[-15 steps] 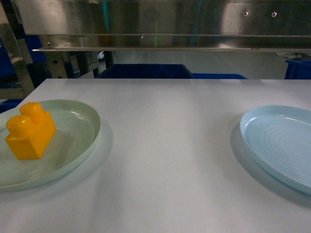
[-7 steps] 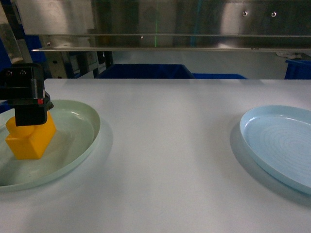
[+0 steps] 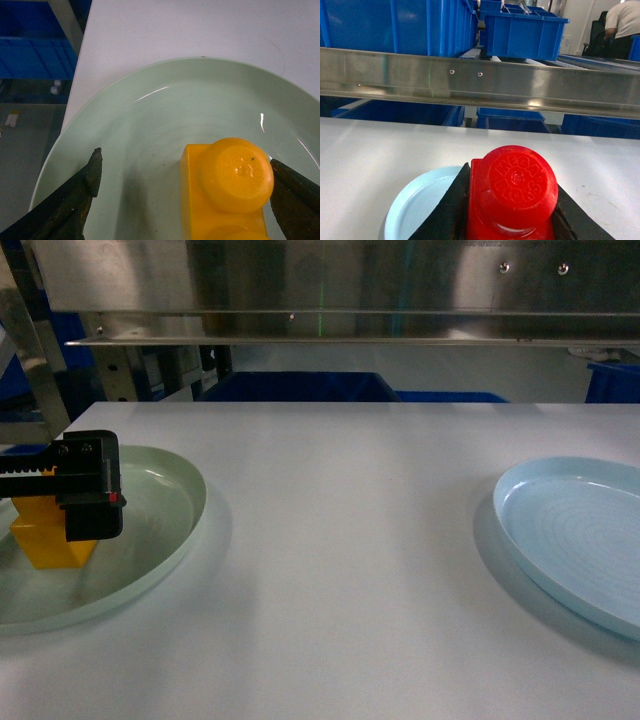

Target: Sort and place red and yellow blocks in left bins

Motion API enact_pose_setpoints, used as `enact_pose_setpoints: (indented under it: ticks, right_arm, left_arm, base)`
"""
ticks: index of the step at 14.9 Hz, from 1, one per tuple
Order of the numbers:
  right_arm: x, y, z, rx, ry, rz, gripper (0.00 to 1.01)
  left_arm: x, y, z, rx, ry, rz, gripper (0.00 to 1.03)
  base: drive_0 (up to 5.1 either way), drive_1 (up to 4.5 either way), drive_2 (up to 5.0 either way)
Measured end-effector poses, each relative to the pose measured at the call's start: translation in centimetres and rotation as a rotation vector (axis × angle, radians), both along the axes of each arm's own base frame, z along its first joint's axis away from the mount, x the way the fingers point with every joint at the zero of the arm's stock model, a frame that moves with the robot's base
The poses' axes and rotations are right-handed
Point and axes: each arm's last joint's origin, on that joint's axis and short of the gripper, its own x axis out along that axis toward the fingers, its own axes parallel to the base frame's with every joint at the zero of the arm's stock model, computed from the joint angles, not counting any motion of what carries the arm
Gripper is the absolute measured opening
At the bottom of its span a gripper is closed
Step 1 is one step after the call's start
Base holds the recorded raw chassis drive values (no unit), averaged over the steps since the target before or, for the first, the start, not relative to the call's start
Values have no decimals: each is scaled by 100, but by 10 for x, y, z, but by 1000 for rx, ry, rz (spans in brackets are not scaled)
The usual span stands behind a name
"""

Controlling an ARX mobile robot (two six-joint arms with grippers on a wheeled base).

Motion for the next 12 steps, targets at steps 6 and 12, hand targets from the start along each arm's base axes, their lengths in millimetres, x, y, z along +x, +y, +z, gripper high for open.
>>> enact_pose_setpoints:
  ticks: [6, 12]
  right_arm:
    - [0, 0, 0, 0, 0, 0, 27]
    - [0, 0, 0, 0, 0, 0, 27]
  left_arm:
    - [-11, 27, 58, 25, -283, -74, 27]
    - [-24, 40, 83, 42, -360, -100, 27]
  base:
    - [0, 0, 0]
    - [0, 0, 0]
